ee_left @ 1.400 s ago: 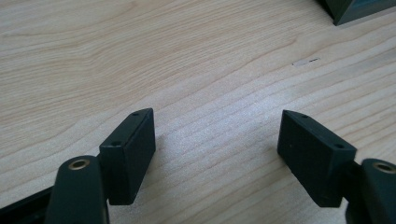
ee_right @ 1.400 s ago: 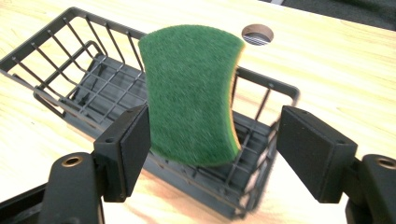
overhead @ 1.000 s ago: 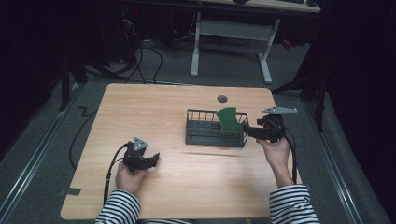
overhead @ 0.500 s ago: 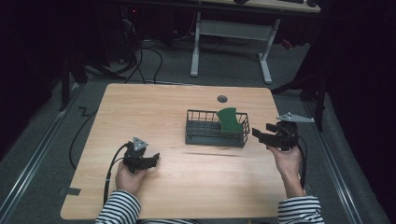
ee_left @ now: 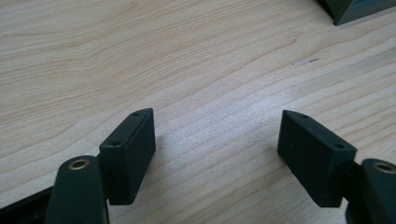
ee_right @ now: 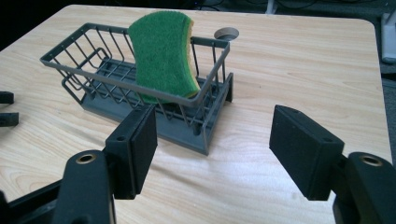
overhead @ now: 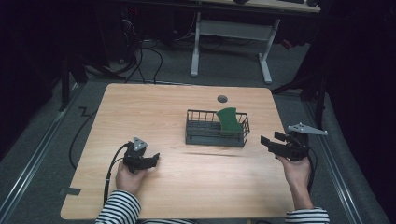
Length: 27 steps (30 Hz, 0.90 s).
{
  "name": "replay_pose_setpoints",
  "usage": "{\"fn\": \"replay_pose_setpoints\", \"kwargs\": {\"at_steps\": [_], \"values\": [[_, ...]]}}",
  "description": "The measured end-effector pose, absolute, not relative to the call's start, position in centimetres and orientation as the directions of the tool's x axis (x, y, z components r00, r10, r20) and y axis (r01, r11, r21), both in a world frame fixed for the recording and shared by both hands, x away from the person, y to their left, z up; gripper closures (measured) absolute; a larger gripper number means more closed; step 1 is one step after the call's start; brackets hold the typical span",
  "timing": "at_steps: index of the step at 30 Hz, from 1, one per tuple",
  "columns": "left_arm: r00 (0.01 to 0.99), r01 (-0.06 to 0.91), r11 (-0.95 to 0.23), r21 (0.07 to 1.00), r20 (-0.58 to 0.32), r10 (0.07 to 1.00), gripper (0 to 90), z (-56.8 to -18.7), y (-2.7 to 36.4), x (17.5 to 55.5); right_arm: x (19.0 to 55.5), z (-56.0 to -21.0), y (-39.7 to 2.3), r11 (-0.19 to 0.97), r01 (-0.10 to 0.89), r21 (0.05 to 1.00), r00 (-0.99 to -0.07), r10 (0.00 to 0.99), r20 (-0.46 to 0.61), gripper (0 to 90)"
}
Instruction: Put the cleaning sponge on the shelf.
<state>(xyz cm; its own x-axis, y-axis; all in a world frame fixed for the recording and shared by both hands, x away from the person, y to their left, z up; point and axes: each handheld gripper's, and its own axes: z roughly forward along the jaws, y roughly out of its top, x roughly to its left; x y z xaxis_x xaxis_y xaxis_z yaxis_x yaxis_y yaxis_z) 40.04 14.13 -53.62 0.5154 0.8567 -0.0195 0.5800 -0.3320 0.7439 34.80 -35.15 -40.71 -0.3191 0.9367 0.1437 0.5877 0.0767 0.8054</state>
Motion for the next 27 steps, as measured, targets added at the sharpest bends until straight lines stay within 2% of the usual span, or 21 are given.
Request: {"fn": "replay_pose_setpoints", "kwargs": {"at_steps": [27], "values": [[0.517, 0.58, -0.336, 0.742, -0.016, 0.856, 27.7, -53.6, 14.1, 40.0, 31.1, -45.1, -36.6, 0.019, 0.583, 0.812, -0.305, 0.932, 0.197, 34.6]]}}
